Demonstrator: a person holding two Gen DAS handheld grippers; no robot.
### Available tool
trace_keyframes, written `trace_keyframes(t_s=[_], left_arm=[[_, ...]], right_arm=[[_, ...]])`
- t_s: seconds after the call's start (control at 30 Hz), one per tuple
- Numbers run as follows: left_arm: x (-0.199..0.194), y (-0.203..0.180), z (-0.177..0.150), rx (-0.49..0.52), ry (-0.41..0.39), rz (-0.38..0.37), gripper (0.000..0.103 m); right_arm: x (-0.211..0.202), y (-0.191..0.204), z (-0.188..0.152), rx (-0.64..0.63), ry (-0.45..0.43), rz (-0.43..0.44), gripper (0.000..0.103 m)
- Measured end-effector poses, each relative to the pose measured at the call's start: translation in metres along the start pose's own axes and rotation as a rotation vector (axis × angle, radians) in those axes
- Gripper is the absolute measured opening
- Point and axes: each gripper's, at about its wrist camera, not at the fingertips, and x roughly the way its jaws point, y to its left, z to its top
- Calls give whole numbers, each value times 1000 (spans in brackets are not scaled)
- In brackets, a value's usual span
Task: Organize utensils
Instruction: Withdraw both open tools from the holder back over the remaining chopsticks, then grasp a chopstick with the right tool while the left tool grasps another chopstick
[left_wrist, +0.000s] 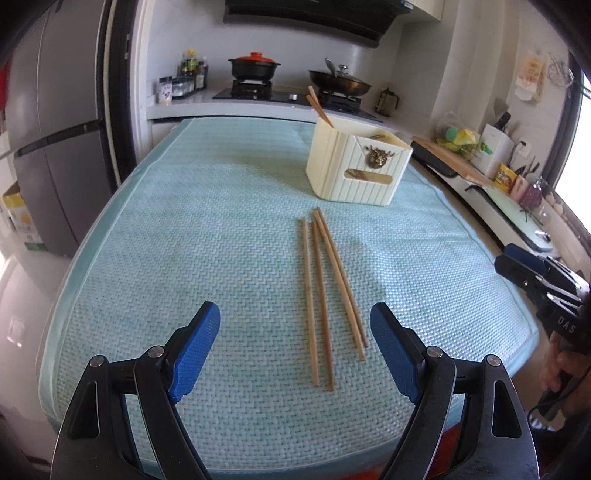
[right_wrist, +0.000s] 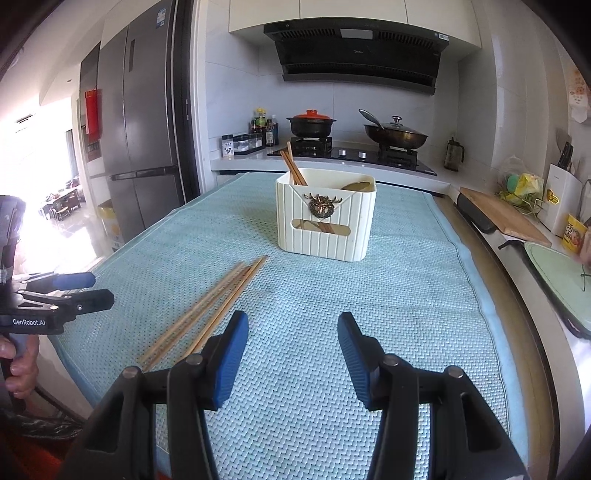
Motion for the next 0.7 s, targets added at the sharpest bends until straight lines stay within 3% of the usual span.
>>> trace_keyframes(t_s=[0.27,0.5,0.7], left_arm=[[37,6,8,50,74,19,85],[71,7,33,67,115,-16,85],[92,7,38,99,150,34,85]], right_arm=[[36,10,-6,36,98,31,50],[92,17,6,98,192,127,31],[140,32,18,113,251,180,23]])
